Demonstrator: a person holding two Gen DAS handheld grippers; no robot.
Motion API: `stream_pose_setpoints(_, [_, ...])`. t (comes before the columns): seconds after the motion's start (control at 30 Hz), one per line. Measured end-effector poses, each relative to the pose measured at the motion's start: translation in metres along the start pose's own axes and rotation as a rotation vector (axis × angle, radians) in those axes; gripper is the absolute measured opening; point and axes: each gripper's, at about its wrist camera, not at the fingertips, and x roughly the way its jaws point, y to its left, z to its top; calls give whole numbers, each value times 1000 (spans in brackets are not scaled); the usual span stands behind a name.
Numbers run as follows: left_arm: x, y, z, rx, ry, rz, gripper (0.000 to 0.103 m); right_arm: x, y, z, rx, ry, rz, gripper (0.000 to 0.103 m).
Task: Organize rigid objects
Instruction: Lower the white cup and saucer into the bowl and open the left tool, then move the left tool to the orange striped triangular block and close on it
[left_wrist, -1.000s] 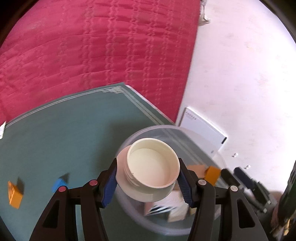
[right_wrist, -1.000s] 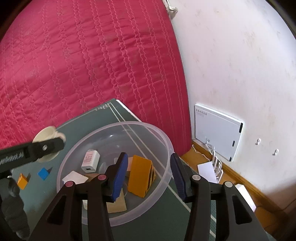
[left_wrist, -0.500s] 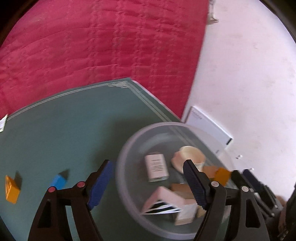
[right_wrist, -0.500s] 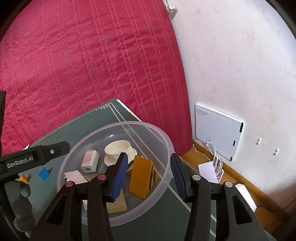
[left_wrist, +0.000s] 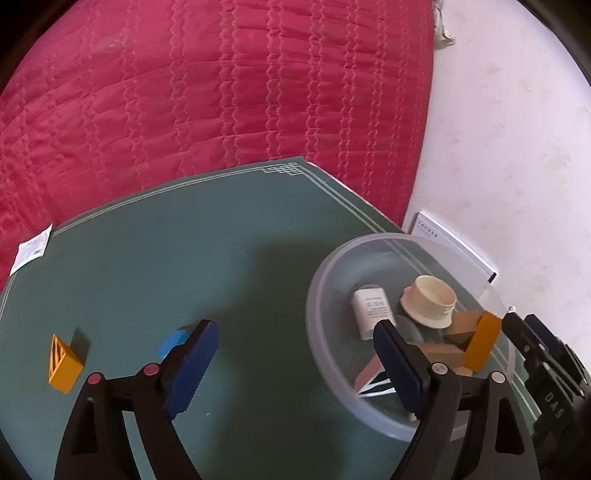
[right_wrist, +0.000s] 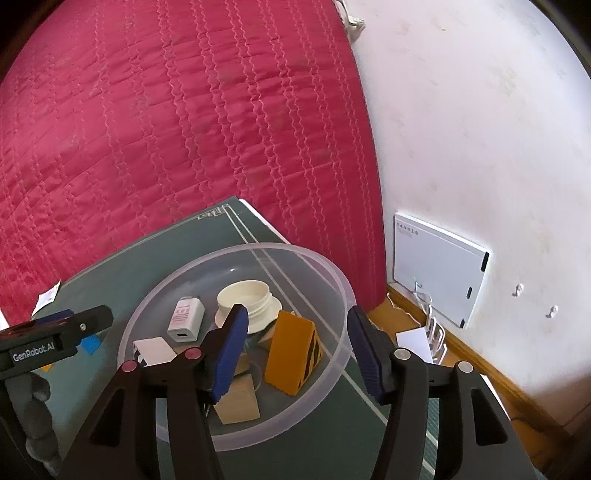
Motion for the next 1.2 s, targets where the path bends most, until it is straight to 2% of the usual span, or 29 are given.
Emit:
stream_pose_setpoints(0.27, [-8, 33, -7, -66, 4, 49, 89, -1, 4, -1, -22, -5, 0, 61])
stream_pose_setpoints(0.87, [-31, 128, -39, -209, 14, 217, 90, -13, 19, -4, -97, -57, -20, 64])
stream_pose_setpoints(1.2, [-26, 177, -52, -299, 49, 315, 90, -16, 20, -4, -109, -62, -20, 65])
